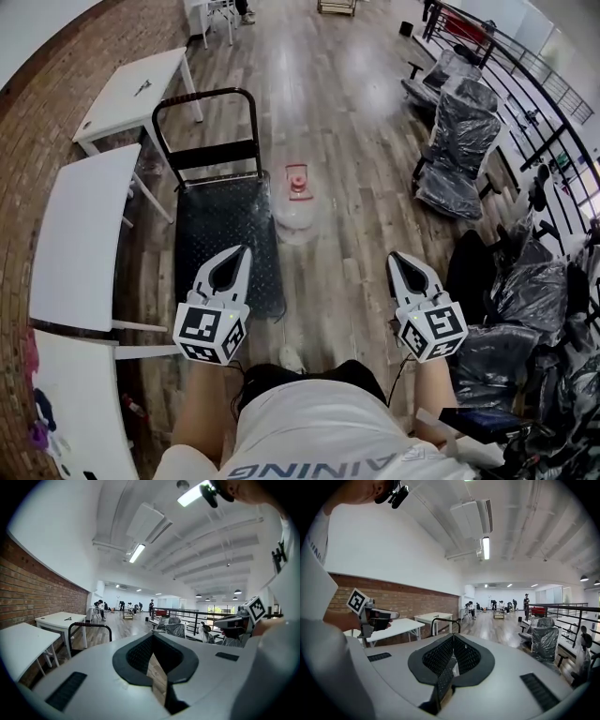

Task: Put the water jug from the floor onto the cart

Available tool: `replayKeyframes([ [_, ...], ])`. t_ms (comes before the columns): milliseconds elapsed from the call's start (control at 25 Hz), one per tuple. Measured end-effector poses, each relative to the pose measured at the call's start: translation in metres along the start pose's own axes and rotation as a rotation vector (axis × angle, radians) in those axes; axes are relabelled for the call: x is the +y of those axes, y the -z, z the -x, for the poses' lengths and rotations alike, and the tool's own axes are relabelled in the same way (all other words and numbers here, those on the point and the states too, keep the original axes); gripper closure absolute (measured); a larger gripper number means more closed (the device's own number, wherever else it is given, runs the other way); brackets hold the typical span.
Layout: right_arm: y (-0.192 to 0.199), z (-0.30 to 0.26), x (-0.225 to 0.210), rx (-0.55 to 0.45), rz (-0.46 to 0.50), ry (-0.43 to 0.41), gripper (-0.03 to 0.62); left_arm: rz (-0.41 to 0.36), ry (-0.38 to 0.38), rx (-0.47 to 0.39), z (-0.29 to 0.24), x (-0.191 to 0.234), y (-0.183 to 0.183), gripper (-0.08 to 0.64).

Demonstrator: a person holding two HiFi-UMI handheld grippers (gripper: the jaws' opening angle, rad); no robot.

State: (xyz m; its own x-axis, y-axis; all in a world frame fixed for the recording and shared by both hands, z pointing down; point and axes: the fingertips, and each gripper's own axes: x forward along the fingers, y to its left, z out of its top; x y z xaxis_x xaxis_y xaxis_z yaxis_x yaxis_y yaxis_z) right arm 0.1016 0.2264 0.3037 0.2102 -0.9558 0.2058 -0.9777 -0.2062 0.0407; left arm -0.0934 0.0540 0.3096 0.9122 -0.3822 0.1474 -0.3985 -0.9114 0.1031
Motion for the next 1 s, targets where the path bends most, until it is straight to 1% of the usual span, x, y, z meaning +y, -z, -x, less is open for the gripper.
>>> replayKeyframes([
  [200, -0.011, -0.038, 0.006, 0.02, 0.027, -0.028, 0.586, 0.008, 0.0, -0.009, -0.012, 0.022, -0.004, 0.558],
  [440, -0.022, -0.086, 0.012, 0.016, 0.053, -0.098, 0.586, 0.032, -0.044, 0.0, -0.021, 0.051, 0.002, 0.558],
  [560, -0.02, -0.114, 0.006, 0.013, 0.051, -0.141, 0.586, 0.043, -0.088, 0.005, -0.032, 0.065, 0.005, 0.558],
  [720, -0.018, -0.158, -0.016, -0.006, 0.035, -0.195, 0.586, 0.046, -0.151, 0.019, -0.06, 0.078, 0.008, 0.558],
  [1000, -0.033, -0.261, -0.064, -0.013, 0.031, -0.333, 0.586, 0.047, -0.278, 0.015, -0.135, 0.107, -0.014, 0.558],
])
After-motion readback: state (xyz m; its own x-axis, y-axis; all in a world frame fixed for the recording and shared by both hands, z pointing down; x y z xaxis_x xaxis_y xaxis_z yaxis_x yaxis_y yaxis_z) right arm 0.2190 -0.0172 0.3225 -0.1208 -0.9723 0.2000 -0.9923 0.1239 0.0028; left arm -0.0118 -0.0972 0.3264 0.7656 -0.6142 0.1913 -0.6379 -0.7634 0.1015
